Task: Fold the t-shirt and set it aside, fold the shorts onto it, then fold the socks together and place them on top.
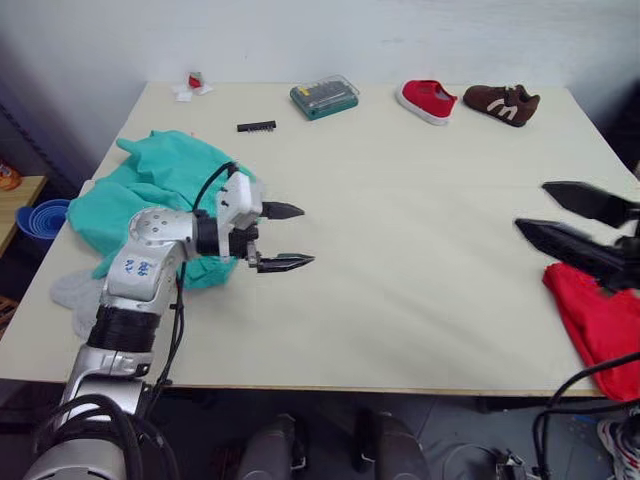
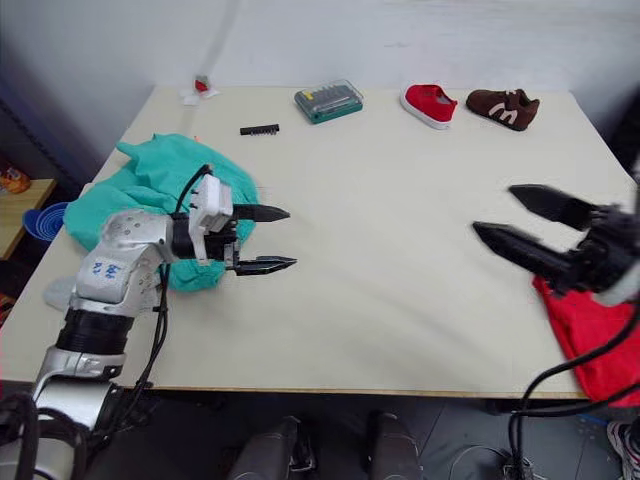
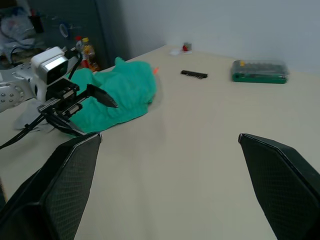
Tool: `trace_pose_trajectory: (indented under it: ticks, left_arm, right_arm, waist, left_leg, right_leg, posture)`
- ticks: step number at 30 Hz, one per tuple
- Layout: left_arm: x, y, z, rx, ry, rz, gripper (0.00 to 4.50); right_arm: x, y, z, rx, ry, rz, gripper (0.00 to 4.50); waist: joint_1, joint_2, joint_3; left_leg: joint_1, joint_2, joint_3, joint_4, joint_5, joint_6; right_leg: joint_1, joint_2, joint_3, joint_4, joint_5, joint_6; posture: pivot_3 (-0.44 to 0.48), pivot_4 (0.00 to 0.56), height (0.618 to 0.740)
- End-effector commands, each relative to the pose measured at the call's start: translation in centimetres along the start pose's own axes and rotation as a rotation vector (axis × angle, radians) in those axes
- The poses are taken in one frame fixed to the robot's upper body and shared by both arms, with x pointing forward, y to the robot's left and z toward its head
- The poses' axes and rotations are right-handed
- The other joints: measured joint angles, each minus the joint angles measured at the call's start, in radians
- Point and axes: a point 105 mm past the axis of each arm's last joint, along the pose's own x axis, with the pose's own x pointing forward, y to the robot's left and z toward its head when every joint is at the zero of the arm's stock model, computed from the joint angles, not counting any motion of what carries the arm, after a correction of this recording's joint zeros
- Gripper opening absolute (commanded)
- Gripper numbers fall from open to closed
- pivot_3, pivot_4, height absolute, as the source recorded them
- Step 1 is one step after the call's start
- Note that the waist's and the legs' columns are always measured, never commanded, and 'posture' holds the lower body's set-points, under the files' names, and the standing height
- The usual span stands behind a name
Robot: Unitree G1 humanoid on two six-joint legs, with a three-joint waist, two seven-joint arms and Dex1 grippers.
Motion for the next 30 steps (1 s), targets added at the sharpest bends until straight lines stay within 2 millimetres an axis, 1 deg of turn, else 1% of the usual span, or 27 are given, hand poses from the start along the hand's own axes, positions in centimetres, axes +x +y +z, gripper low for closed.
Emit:
trace_pose_trajectory:
  ticks: [1,2,5,8,13,14,18,23,27,30]
  left_arm:
    - [-1.8,-0.4,0.8,0.024,0.005,0.091,4.50]
    - [-2.2,-0.6,0.5,0.020,0.017,0.107,4.50]
    - [-5.1,-1.0,-1.9,0.009,0.124,0.234,4.50]
    - [-7.9,-1.5,-4.1,0.070,0.242,0.319,4.50]
    - [-11.1,-2.0,-6.4,0.115,0.330,0.410,4.50]
    - [-11.3,-2.0,-6.4,0.116,0.332,0.420,4.50]
    - [-11.1,-0.6,-6.3,0.133,0.333,0.431,4.50]
    - [-11.1,0.4,-8.2,0.150,0.437,0.353,4.50]
    - [-9.9,2.0,-9.0,0.152,0.457,0.339,4.50]
    - [-9.0,2.5,-9.9,0.185,0.508,0.273,4.50]
  right_arm:
    - [2.0,2.0,-0.3,-0.027,0.015,0.111,4.47]
    - [2.3,2.2,-0.4,-0.029,0.021,0.126,4.47]
    - [3.2,3.2,-1.4,-0.037,0.060,0.200,4.47]
    - [3.5,3.7,-2.1,-0.027,0.078,0.235,4.47]
    - [3.9,4.0,-2.6,-0.030,0.085,0.247,4.47]
    - [4.0,4.0,-2.6,-0.029,0.084,0.246,4.47]
    - [4.2,4.0,-2.6,-0.030,0.079,0.247,4.47]
    - [4.6,3.9,-2.6,-0.035,0.069,0.225,4.47]
    - [4.9,3.7,-2.8,-0.043,0.067,0.194,4.47]
    - [5.1,3.8,-3.0,-0.046,0.067,0.191,4.47]
  waist:
    - [0.000,-0.001,0.000]
    - [0.002,-0.001,0.000]
    - [0.005,-0.001,0.001]
    - [0.004,-0.001,0.001]
    - [0.010,-0.002,0.000]
    - [0.012,-0.002,0.000]
    - [0.027,-0.002,0.000]
    - [0.025,-0.002,0.000]
    - [0.025,-0.002,0.000]
    - [0.028,-0.002,0.000]
  left_leg:
    - [0.000,0.000,0.000,0.000,0.000,0.000]
    - [0.000,0.000,0.000,0.000,0.000,0.000]
    - [-0.001,0.000,-0.001,0.000,0.000,0.000]
    - [-0.001,-0.001,0.000,0.000,-0.001,-0.001]
    - [-0.001,0.000,0.000,-0.002,-0.002,-0.001]
    - [-0.001,0.000,0.000,-0.002,-0.003,-0.001]
    - [-0.001,0.000,0.000,-0.003,-0.003,-0.001]
    - [-0.001,0.000,0.002,-0.004,-0.003,-0.002]
    - [-0.001,0.000,0.003,-0.006,-0.003,-0.002]
    - [-0.001,0.000,0.003,-0.006,-0.003,-0.002]
  right_leg:
    - [0.000,0.000,0.000,0.000,0.000,0.000]
    - [-0.001,0.000,0.000,0.000,0.000,0.000]
    - [0.000,0.000,-0.001,-0.001,0.000,0.000]
    - [0.000,0.000,-0.001,-0.002,0.000,0.000]
    - [0.000,0.000,-0.001,-0.004,0.000,0.000]
    - [0.000,-0.001,0.000,-0.005,0.000,0.000]
    - [-0.001,-0.001,0.000,-0.005,0.000,0.000]
    - [-0.002,-0.001,0.000,-0.005,0.000,0.000]
    - [-0.003,0.000,0.000,-0.005,0.000,0.000]
    - [-0.003,0.000,-0.001,-0.005,0.000,0.000]
  posture:
    - [0.000,0.150,0.740]
    - [0.000,0.150,0.740]
    - [0.000,0.150,0.740]
    - [0.000,0.150,0.740]
    - [0.000,0.150,0.740]
    - [0.000,0.150,0.740]
    - [0.000,0.150,0.740]
    - [0.000,0.150,0.740]
    - [0.000,0.150,0.740]
    - [0.000,0.150,0.740]
